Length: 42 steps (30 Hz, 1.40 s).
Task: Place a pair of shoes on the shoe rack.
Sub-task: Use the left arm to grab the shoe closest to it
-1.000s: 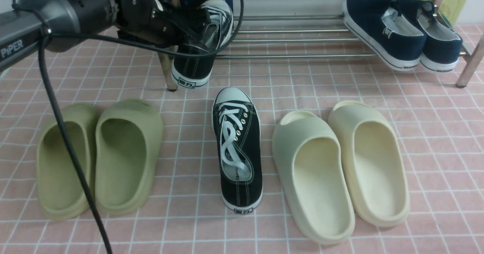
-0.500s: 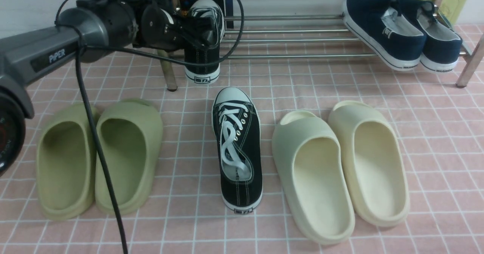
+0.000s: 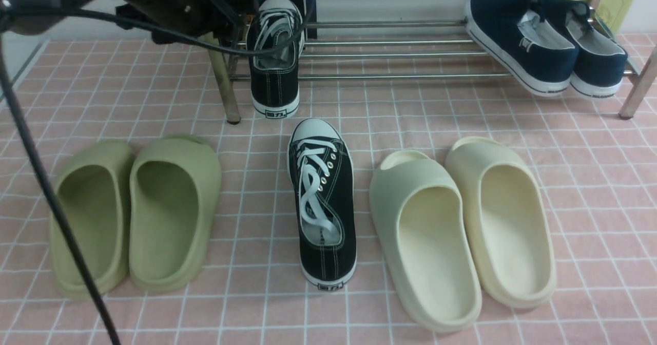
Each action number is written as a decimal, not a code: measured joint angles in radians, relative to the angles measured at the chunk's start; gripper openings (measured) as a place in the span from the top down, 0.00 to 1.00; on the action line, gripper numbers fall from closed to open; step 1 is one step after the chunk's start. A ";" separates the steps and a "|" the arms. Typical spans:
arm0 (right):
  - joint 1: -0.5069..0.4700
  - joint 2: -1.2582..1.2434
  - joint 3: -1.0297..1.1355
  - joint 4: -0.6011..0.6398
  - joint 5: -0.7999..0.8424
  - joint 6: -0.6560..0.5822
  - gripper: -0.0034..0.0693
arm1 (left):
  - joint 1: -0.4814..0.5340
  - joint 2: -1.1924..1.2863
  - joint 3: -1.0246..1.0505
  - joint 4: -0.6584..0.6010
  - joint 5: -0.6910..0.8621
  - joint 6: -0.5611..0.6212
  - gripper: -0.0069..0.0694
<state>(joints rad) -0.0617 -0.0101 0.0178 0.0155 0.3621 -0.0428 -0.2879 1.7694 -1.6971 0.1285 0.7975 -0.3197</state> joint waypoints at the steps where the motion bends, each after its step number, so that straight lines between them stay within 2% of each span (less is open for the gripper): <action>1: 0.000 0.000 0.000 0.000 0.000 0.000 0.73 | 0.000 -0.025 0.011 -0.016 0.047 0.026 0.35; 6: 0.000 0.000 0.000 0.000 0.000 0.000 0.72 | 0.000 -0.142 0.205 -0.152 0.120 0.114 0.34; 9: 0.000 0.000 0.000 0.000 0.000 0.000 0.71 | -0.022 -0.203 0.409 -0.257 0.061 0.156 0.34; 11: 0.000 0.000 0.000 0.000 0.000 0.000 0.71 | -0.046 -0.215 0.481 -0.281 0.017 0.165 0.34; 13: 0.000 0.000 0.000 0.000 0.000 0.000 0.71 | -0.117 -0.222 0.584 -0.309 -0.068 0.169 0.34; 17: 0.000 0.000 0.000 0.000 0.000 0.000 0.70 | -0.226 -0.183 0.613 -0.311 -0.165 0.163 0.34; 19: 0.000 0.000 0.000 0.000 0.000 0.000 0.70 | -0.251 -0.153 0.613 -0.299 -0.215 0.139 0.34; 27: 0.000 0.000 0.000 0.000 0.000 0.000 0.69 | -0.259 -0.031 0.613 -0.239 -0.312 0.062 0.36; 31: 0.000 0.000 0.000 0.000 0.000 0.000 0.68 | -0.259 0.009 0.589 -0.236 -0.308 0.058 0.60; 33: 0.000 0.000 0.000 0.000 0.000 0.000 0.68 | -0.259 0.011 0.577 -0.229 -0.299 0.057 0.69; 34: 0.000 0.000 0.000 0.000 0.000 0.000 0.68 | -0.259 0.011 0.552 -0.213 -0.269 0.056 0.81; 35: 0.000 0.000 0.000 0.000 0.000 0.000 0.68 | -0.259 0.010 0.533 -0.199 -0.250 0.055 0.84; 37: 0.000 0.000 0.000 0.000 0.000 0.000 0.68 | -0.258 0.005 0.493 -0.174 -0.198 0.054 0.88; 42: 0.000 0.000 0.000 0.000 0.000 0.000 0.68 | -0.258 -0.060 0.383 -0.144 -0.077 0.054 0.89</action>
<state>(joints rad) -0.0617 -0.0101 0.0178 0.0155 0.3621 -0.0428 -0.5458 1.7091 -1.3141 -0.0158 0.7208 -0.2659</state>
